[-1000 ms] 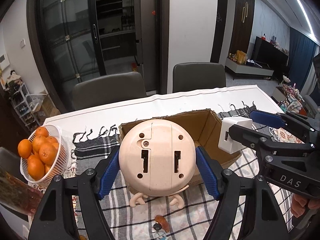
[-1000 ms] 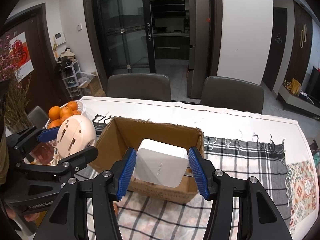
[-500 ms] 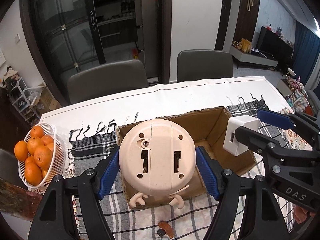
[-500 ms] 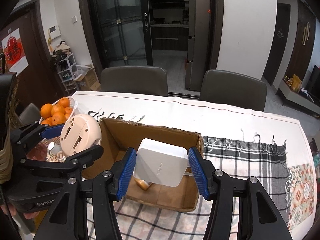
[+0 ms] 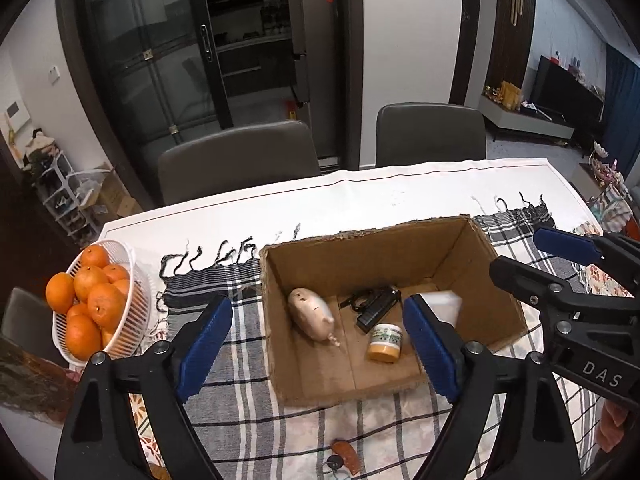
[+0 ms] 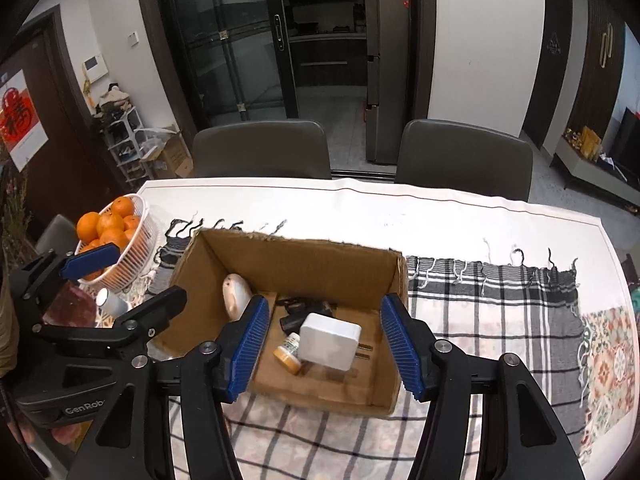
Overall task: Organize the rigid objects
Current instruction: 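Open both tools to release the doll head and charger into the box, then move both tools back from the box toward the silver case and white tin, then close the left tool on the silver egg case while the right tool grasps the white tin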
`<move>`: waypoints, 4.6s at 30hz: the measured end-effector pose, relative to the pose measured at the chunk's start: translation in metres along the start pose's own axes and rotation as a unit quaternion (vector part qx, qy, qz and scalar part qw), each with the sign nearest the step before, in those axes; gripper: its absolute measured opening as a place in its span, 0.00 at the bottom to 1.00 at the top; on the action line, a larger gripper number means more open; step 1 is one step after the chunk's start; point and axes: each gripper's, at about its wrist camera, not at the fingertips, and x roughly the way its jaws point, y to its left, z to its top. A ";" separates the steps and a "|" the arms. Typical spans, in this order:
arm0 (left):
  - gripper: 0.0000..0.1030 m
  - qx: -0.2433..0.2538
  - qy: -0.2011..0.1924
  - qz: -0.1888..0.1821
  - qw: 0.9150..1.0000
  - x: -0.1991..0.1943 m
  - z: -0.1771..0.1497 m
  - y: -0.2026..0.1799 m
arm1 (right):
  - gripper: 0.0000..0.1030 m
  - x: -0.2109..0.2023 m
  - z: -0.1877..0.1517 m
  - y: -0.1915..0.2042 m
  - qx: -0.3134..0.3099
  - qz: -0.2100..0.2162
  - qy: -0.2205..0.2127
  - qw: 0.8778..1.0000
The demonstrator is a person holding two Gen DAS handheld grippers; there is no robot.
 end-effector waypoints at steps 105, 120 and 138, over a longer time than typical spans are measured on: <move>0.98 0.211 -0.031 -0.112 0.971 -0.014 -0.307 -0.039 | 0.74 0.004 -0.316 0.075 -0.005 -0.021 0.054 0.998; 0.96 0.236 -0.018 -0.141 0.961 0.012 -0.305 -0.052 | 0.74 0.021 -0.313 0.069 -0.007 -0.012 0.064 0.998; 0.63 0.240 -0.007 -0.161 0.957 0.030 -0.299 -0.065 | 0.51 0.030 -0.310 0.063 0.016 0.032 0.064 0.997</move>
